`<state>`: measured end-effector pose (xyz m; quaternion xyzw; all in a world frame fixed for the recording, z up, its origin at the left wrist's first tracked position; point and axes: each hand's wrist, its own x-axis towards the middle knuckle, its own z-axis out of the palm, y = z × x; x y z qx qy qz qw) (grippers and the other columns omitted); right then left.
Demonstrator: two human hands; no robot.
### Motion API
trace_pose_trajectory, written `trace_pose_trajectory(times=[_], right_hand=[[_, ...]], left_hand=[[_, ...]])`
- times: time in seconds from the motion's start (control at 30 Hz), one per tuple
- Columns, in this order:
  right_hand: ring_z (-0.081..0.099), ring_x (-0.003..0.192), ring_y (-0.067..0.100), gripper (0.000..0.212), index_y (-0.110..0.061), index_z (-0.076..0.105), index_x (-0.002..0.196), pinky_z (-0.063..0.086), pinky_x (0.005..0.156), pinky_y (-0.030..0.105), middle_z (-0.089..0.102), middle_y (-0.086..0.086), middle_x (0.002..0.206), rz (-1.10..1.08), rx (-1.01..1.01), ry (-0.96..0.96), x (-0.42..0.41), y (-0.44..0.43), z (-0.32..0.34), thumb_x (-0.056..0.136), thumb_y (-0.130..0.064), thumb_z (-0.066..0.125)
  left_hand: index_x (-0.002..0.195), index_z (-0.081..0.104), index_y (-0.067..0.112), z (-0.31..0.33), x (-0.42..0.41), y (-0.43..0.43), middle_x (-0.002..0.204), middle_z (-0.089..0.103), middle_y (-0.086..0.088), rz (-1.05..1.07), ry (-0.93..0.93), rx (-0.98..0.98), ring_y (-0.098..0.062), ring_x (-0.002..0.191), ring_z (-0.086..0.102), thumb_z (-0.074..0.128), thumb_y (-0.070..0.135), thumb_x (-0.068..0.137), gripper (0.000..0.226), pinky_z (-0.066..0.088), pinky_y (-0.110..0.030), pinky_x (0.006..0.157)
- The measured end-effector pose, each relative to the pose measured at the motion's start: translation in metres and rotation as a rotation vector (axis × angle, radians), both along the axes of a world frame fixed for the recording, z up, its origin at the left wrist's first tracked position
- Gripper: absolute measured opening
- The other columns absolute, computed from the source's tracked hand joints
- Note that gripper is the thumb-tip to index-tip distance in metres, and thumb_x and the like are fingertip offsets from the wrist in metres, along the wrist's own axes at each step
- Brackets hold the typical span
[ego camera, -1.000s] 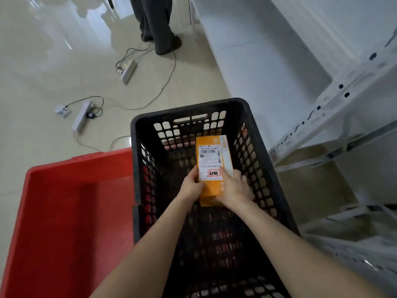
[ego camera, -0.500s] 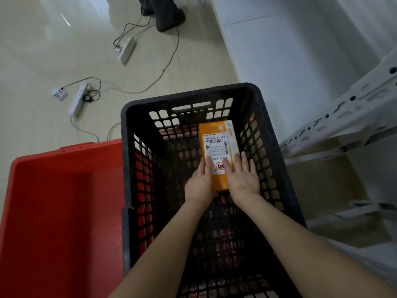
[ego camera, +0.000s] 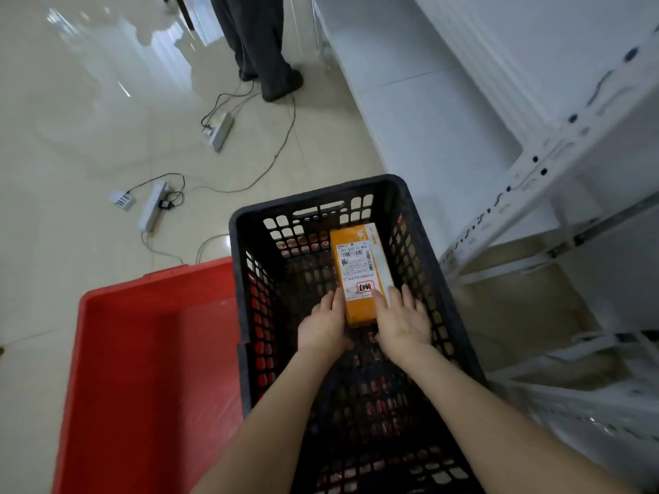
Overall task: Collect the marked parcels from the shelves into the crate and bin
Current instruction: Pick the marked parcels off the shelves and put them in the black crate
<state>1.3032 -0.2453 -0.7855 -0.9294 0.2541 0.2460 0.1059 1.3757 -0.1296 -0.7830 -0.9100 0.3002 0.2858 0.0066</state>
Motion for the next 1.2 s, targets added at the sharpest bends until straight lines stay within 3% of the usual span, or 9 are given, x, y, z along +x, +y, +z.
trace_pose_trajectory(times=[0.3, 0.6, 0.93, 1.2], right_hand=[[0.010, 0.146, 0.032, 0.076, -0.023, 0.014, 0.150, 0.022, 0.114, 0.045, 0.023, 0.010, 0.152, -0.197, -0.053, -0.128, -0.057, 0.046, 0.091, 0.091, -0.028, 0.061], [0.014, 0.144, 0.030, 0.077, -0.021, 0.015, 0.150, 0.026, 0.112, 0.043, 0.022, 0.010, 0.153, -0.482, -0.126, -0.216, -0.172, 0.094, 0.174, 0.090, -0.034, 0.061], [0.035, 0.129, 0.029, 0.067, -0.022, 0.027, 0.144, 0.037, 0.100, 0.039, 0.036, 0.009, 0.140, -0.823, -0.271, -0.251, -0.374, 0.131, 0.253, 0.088, -0.032, 0.062], [0.036, 0.126, 0.028, 0.061, -0.023, 0.029, 0.141, 0.040, 0.098, 0.039, 0.035, 0.006, 0.139, -1.055, -0.420, -0.326, -0.589, 0.207, 0.322, 0.088, -0.025, 0.060]], left_hand=[[0.153, 0.004, 0.018, 0.090, -0.027, 0.023, 0.158, 0.015, -0.003, -0.240, -0.069, 0.004, -0.024, 0.140, 0.029, 0.075, 0.033, 0.079, 0.104, 0.043, -0.039, 0.101], [0.152, 0.007, 0.015, 0.176, -0.112, 0.028, 0.156, 0.021, -0.007, -0.593, -0.153, -0.075, -0.027, 0.140, 0.029, 0.073, 0.034, 0.080, 0.100, 0.040, -0.042, 0.103], [0.150, 0.014, 0.017, 0.248, -0.310, 0.016, 0.151, 0.026, -0.005, -0.989, -0.202, -0.205, -0.026, 0.133, 0.038, 0.069, 0.035, 0.083, 0.088, 0.046, -0.042, 0.097], [0.150, 0.017, 0.017, 0.331, -0.515, 0.065, 0.151, 0.027, -0.005, -1.216, -0.275, -0.354, -0.026, 0.136, 0.034, 0.063, 0.023, 0.088, 0.077, 0.042, -0.041, 0.099]])
